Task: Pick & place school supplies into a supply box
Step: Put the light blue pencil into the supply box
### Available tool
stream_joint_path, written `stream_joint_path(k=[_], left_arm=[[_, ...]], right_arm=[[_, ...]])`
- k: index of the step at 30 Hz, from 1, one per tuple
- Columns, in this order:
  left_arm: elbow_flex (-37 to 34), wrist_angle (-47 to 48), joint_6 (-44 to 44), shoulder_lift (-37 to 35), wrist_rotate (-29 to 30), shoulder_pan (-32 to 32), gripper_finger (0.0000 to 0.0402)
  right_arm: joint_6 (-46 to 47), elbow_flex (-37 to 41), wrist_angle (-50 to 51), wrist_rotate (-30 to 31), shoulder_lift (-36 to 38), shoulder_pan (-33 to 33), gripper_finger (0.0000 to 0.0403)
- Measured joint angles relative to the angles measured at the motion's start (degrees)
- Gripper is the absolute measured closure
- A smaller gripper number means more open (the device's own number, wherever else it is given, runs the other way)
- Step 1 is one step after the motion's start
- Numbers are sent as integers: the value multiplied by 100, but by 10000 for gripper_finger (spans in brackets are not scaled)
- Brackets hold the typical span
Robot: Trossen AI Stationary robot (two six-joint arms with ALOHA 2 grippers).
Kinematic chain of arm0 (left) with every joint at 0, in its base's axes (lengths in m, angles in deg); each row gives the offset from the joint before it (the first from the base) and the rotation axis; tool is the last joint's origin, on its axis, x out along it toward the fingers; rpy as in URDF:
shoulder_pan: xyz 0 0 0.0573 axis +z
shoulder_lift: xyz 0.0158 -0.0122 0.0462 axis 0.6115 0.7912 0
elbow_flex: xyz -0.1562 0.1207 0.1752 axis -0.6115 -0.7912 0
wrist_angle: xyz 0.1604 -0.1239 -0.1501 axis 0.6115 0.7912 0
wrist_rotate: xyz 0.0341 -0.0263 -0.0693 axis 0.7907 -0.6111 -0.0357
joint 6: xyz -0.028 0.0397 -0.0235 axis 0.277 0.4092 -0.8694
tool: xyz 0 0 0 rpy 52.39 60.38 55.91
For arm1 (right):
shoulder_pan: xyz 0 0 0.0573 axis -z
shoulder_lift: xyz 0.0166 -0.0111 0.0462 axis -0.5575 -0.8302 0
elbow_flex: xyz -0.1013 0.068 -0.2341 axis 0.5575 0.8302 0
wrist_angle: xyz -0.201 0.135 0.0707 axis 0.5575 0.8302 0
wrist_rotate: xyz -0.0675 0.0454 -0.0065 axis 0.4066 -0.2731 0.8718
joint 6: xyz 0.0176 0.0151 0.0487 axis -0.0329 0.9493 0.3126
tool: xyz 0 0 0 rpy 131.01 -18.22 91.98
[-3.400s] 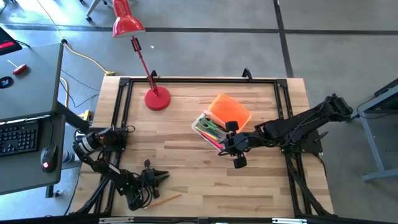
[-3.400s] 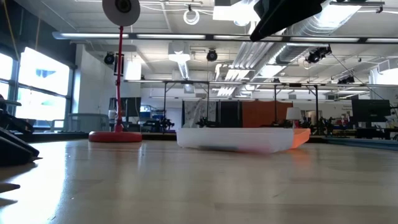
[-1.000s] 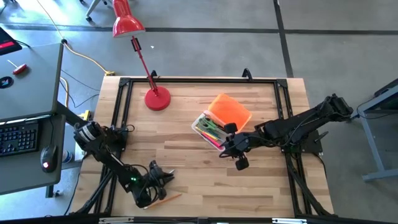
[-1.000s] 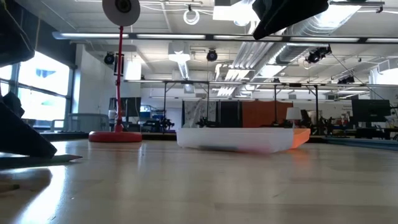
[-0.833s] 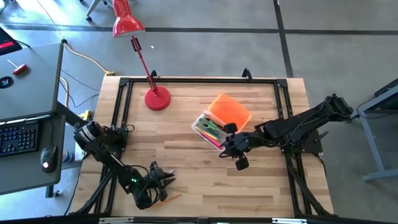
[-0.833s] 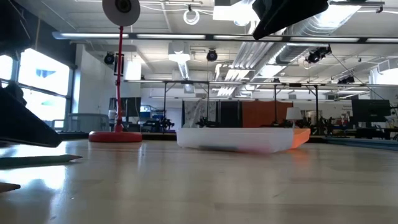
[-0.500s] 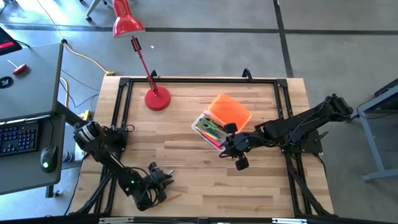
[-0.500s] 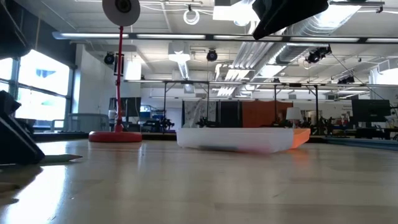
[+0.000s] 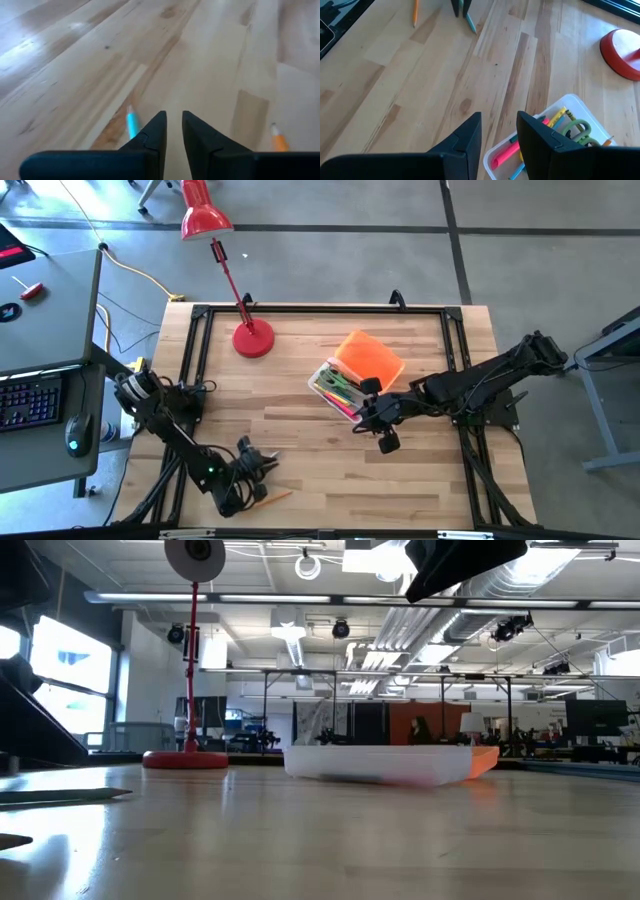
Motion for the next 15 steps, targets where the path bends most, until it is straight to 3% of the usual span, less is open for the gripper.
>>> stream_joint_path(k=[15], left_arm=[[-2, 850, -893, -3, -174, 4, 326]], right_arm=[[-12, 0, -3, 0, 0, 0, 299]])
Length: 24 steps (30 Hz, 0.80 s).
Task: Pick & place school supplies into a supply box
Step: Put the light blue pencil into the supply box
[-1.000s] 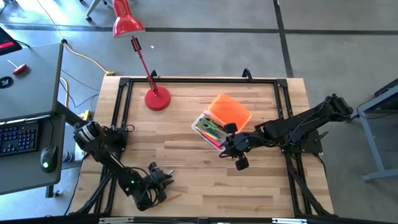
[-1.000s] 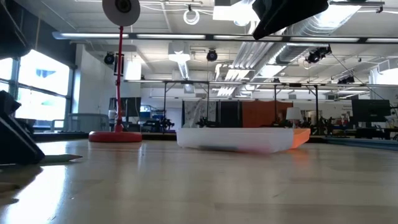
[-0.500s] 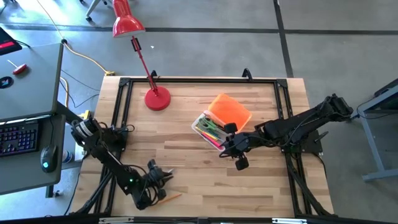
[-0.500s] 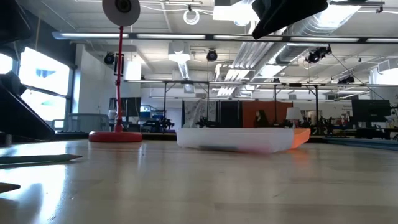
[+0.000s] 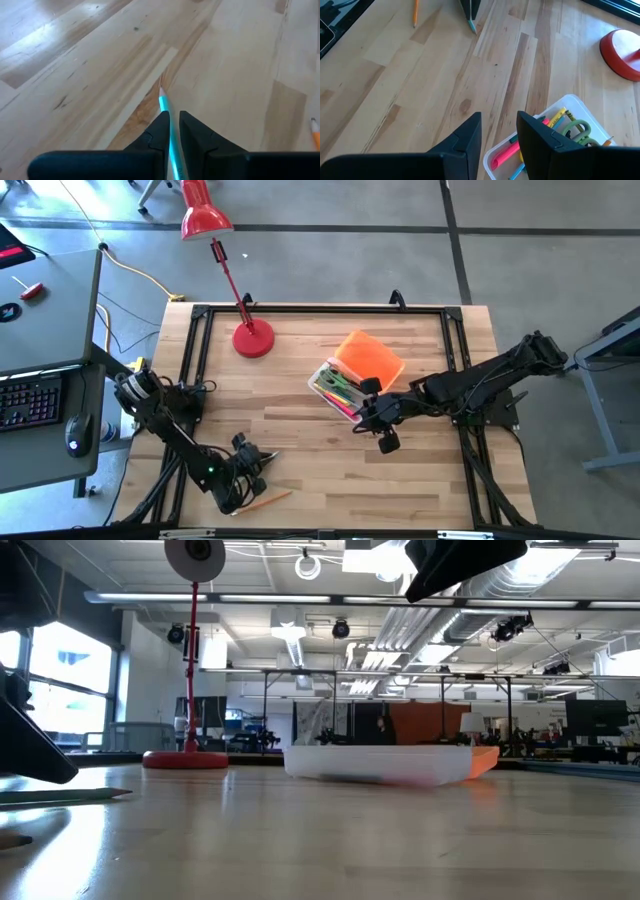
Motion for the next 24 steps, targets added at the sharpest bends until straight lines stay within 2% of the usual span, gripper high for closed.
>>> stream_joint_path(k=[12, 17, 24], left_arm=[[0, 5, -133, 20, -222, 221, 286], [-26, -57, -98, 112, -577, 508, 276], [-27, -169, -633, 686, -72, 335, 279]], right_arm=[[-2, 0, -2, 0, 0, 1, 299], [4, 0, 0, -2, 0, 1, 300], [13, 0, 0, -36, 0, 0, 300]])
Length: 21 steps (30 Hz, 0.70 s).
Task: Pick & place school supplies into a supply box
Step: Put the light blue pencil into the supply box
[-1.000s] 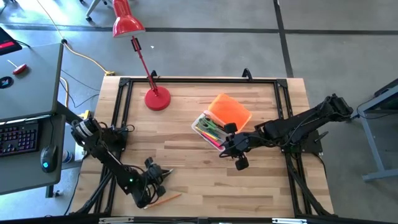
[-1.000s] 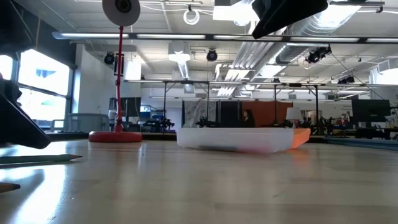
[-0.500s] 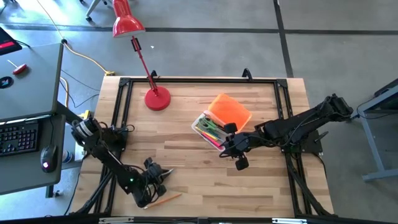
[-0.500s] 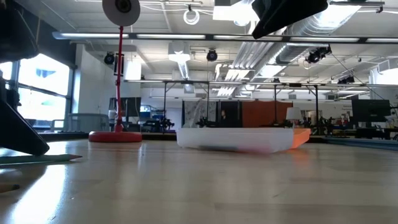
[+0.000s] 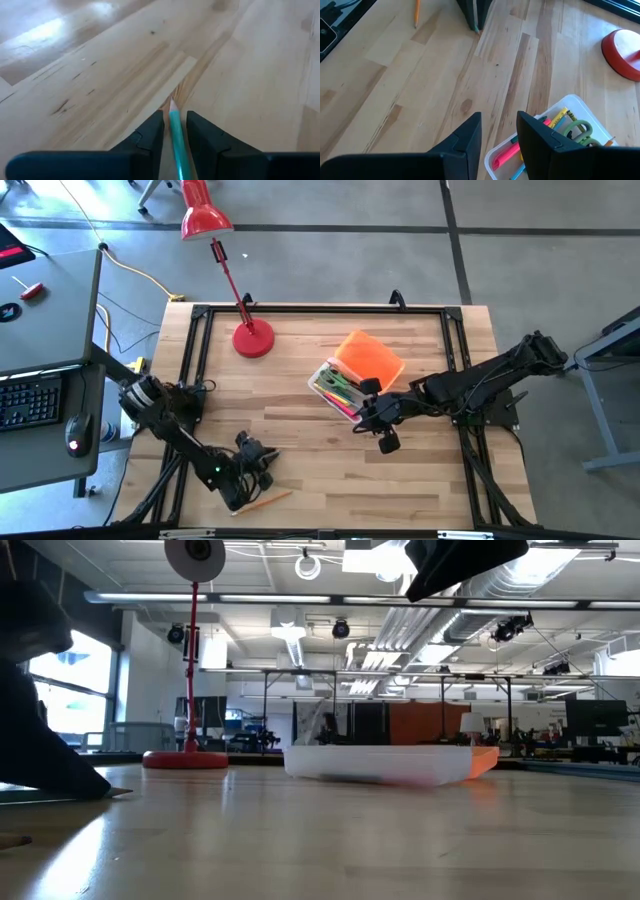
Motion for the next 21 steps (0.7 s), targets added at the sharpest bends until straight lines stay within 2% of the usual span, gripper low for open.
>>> stream_joint_path(k=[4, 7, 12, 18, 21], left_arm=[[0, -243, -648, 602, 904, -303, 302], [0, -275, -620, 903, 1345, -482, 321], [36, -351, -553, 929, 1329, -418, 338], [62, -411, -457, 929, 1328, -195, 323], [62, -492, -394, 929, 1324, -74, 331]], right_arm=[[-118, 0, 2, -50, 0, -1, 300], [-153, 0, 0, -47, 0, 1, 300], [-151, 0, 42, -47, 0, 0, 300], [-151, 0, 39, -23, 0, 1, 300], [-151, 0, 41, -19, 0, -1, 300]])
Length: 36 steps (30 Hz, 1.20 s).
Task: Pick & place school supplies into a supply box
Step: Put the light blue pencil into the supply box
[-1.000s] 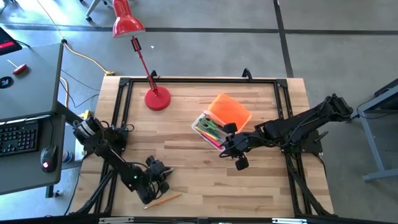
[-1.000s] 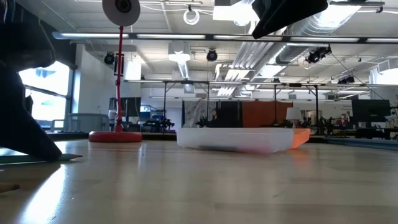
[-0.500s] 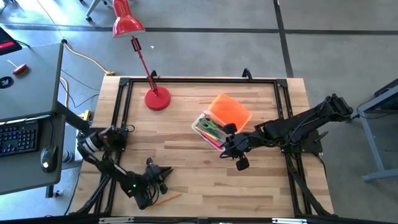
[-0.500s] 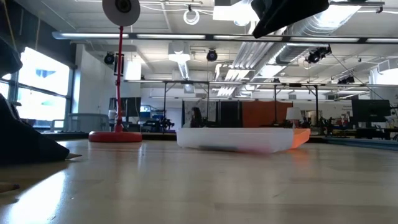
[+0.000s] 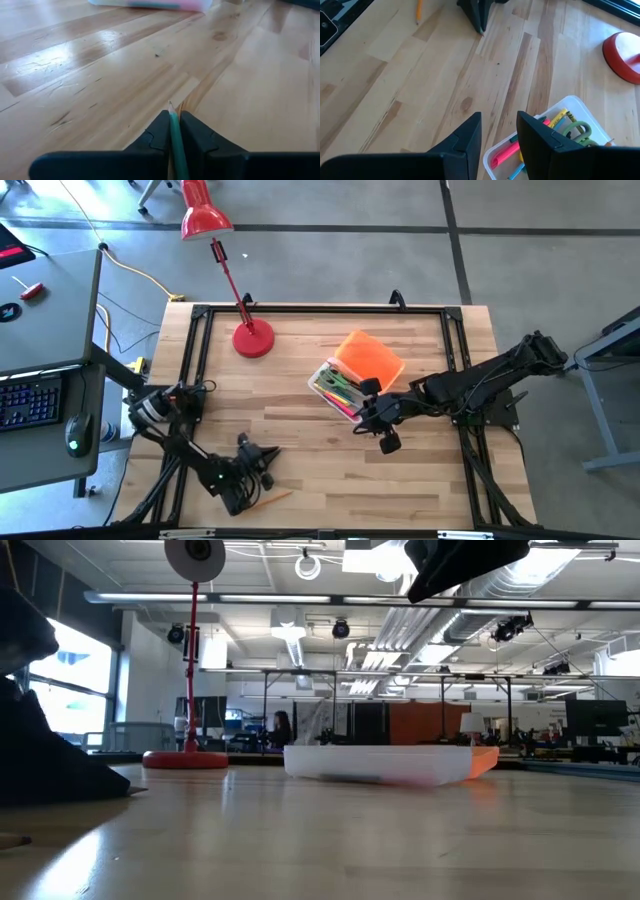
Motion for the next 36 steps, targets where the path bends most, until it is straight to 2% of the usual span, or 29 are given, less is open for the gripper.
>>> stream_joint_path(k=[6, 9, 13, 16, 19, 22, 25, 27, 30, 36], left_arm=[[109, -96, 59, -1, -41, 183, 367], [271, 18, 25, -53, -124, 322, 365], [433, 379, -79, -374, -548, 608, 355], [449, 482, 270, -690, -827, 929, 358], [431, 477, 1041, -1015, -1132, 1394, 366], [431, -82, 2104, -1316, -1409, 1976, 366], [509, -1149, 3719, -1497, -1673, 2652, 359], [631, -1823, 4957, -1577, -2057, 3089, 359], [1051, -2434, 6417, -1593, -2853, 3741, 364], [2161, -1618, 7979, -1247, -5170, 4997, 356]], right_arm=[[162, 0, 66, 3, 51, -33, 300], [325, 0, 231, -7, 264, -122, 300], [565, 0, 433, 35, 733, -277, 300], [767, 0, 659, 240, 1167, -441, 300], [957, -2, 961, 432, 1622, -630, 300], [1151, -2, 1268, 609, 2047, -828, 300], [1304, -2, 1511, 786, 2412, -1029, 299], [1355, -2, 1612, 900, 2599, -1133, 299], [1360, -2, 1650, 1011, 2794, -1249, 299], [1297, -2, 1721, 1027, 2913, -1294, 299]])
